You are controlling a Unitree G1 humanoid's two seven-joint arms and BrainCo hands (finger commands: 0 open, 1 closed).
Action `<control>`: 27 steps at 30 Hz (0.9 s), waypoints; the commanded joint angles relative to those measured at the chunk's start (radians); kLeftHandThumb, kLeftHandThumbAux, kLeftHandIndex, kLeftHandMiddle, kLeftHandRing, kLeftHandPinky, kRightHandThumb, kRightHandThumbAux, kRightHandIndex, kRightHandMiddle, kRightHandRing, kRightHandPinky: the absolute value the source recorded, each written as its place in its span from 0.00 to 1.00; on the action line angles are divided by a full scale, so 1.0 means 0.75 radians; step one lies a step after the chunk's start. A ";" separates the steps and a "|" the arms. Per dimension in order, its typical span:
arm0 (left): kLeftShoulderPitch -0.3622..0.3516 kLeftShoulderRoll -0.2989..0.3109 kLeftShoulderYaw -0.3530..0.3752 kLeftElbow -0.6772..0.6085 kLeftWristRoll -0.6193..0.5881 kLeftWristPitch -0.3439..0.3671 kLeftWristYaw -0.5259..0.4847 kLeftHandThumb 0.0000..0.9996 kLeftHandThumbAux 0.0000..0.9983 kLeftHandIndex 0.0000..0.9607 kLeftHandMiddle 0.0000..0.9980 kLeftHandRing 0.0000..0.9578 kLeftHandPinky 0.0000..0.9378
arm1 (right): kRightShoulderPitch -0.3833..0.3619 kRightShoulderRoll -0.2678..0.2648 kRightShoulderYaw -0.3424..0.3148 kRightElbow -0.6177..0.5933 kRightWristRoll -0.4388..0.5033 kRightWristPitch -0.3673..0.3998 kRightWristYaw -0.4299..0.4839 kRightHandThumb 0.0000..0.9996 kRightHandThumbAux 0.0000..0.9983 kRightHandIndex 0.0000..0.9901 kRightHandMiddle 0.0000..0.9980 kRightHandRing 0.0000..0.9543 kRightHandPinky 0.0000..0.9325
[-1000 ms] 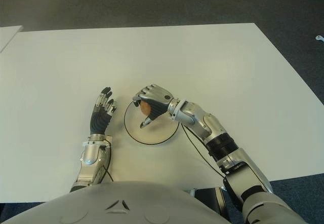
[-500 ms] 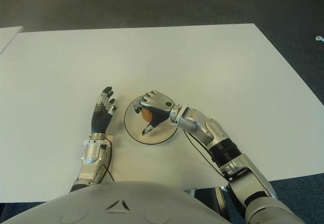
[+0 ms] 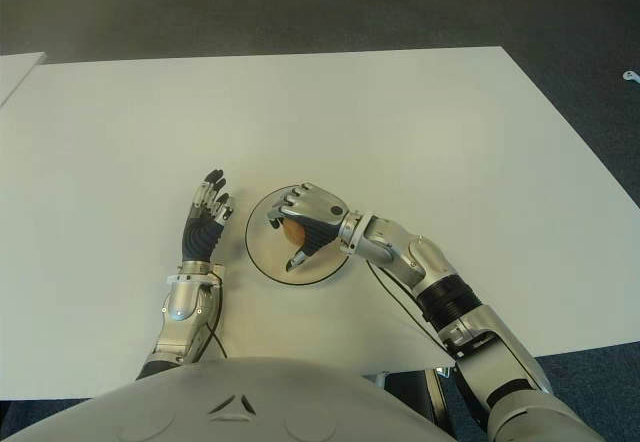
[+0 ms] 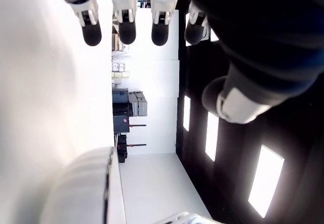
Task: Put the apples into the plate.
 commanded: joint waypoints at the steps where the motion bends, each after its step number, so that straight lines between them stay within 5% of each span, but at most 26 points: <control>1: 0.079 0.006 -0.010 0.133 0.035 -0.024 0.001 0.00 0.57 0.00 0.00 0.00 0.00 | -0.033 0.018 0.000 0.032 -0.018 -0.026 -0.058 0.70 0.72 0.44 0.80 0.83 0.77; 2: 0.080 0.009 -0.012 0.130 0.043 -0.019 0.004 0.00 0.56 0.00 0.00 0.00 0.00 | -0.035 0.018 -0.001 0.035 -0.016 -0.025 -0.059 0.70 0.72 0.44 0.78 0.80 0.73; 4: 0.082 0.016 -0.016 0.123 0.057 -0.004 0.009 0.00 0.56 0.00 0.00 0.00 0.00 | -0.037 0.012 -0.004 0.029 -0.014 -0.018 -0.045 0.43 0.65 0.44 0.59 0.57 0.53; 5: 0.083 0.018 -0.018 0.119 0.063 0.004 0.011 0.00 0.57 0.00 0.00 0.00 0.00 | -0.037 0.006 -0.005 0.022 -0.013 -0.012 -0.033 0.32 0.60 0.34 0.40 0.38 0.37; 8: 0.080 0.019 -0.017 0.116 0.061 0.028 0.013 0.00 0.57 0.00 0.00 0.00 0.00 | -0.041 -0.021 -0.001 -0.018 -0.005 0.024 0.072 0.14 0.49 0.13 0.14 0.13 0.13; 12: 0.076 0.016 -0.013 0.119 0.051 0.042 0.016 0.00 0.57 0.00 0.00 0.00 0.00 | -0.049 -0.038 0.005 -0.049 -0.007 0.049 0.166 0.06 0.39 0.03 0.03 0.03 0.03; 27: 0.069 0.005 -0.002 0.139 0.020 0.015 -0.006 0.00 0.57 0.00 0.00 0.00 0.00 | -0.058 -0.053 -0.012 -0.096 0.036 0.087 0.323 0.04 0.31 0.00 0.00 0.00 0.00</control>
